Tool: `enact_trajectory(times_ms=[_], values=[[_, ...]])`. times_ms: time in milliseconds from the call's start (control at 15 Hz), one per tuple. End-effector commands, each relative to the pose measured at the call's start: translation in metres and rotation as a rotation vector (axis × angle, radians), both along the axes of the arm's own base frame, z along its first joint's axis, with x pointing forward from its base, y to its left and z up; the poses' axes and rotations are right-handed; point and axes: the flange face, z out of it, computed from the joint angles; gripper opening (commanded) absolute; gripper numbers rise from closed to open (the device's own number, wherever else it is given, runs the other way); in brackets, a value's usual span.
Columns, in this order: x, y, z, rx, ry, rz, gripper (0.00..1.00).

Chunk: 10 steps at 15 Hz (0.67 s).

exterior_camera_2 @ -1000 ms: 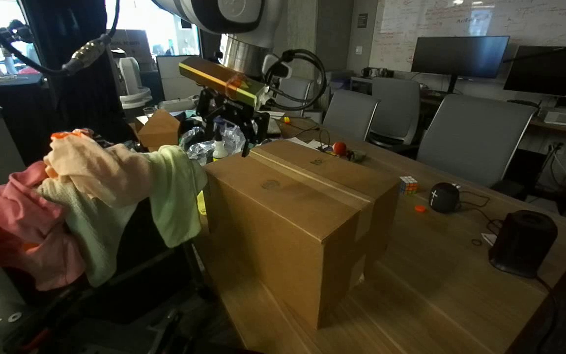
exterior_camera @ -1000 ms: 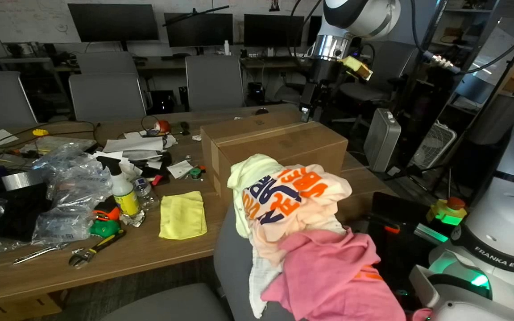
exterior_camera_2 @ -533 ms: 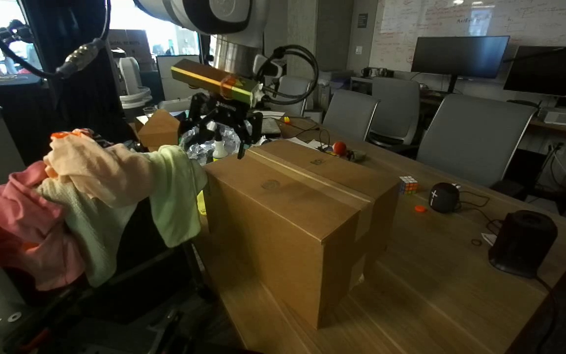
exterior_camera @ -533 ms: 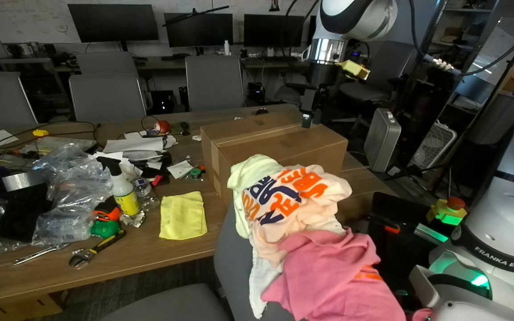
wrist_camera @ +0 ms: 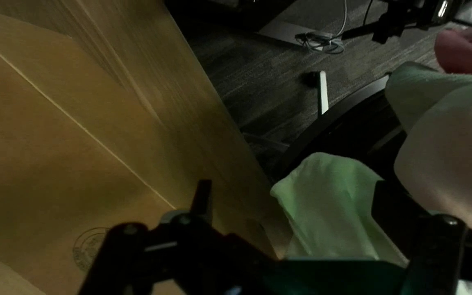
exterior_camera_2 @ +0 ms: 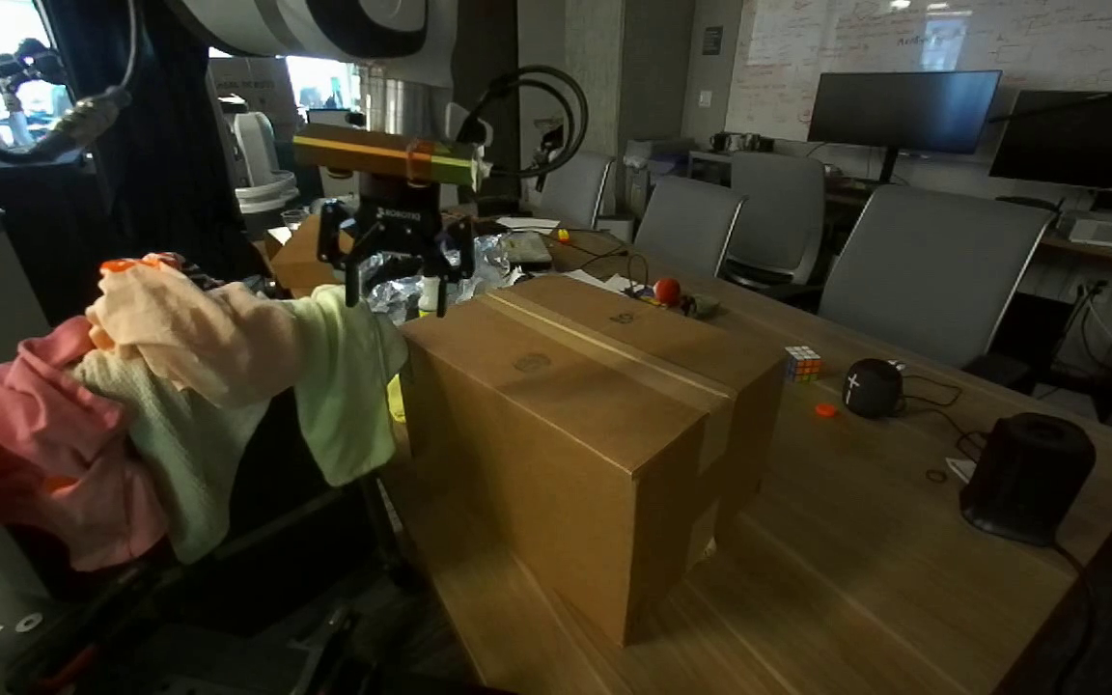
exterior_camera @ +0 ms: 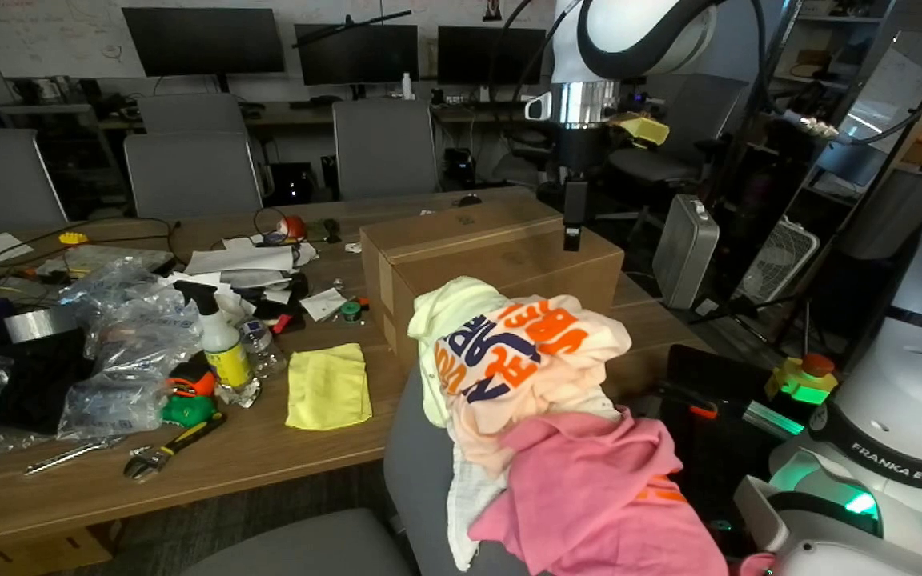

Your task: Move the shirts from the chair and put them on top of the box.

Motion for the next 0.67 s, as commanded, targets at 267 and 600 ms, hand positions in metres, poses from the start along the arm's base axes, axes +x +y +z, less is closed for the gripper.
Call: enact_trajectory(times_ms=[267,600], values=[[-0.023,0.023,0.031,0.057,0.089,0.263,1.0],[-0.019,0.079,0.039,0.039,0.125,0.378,1.0]])
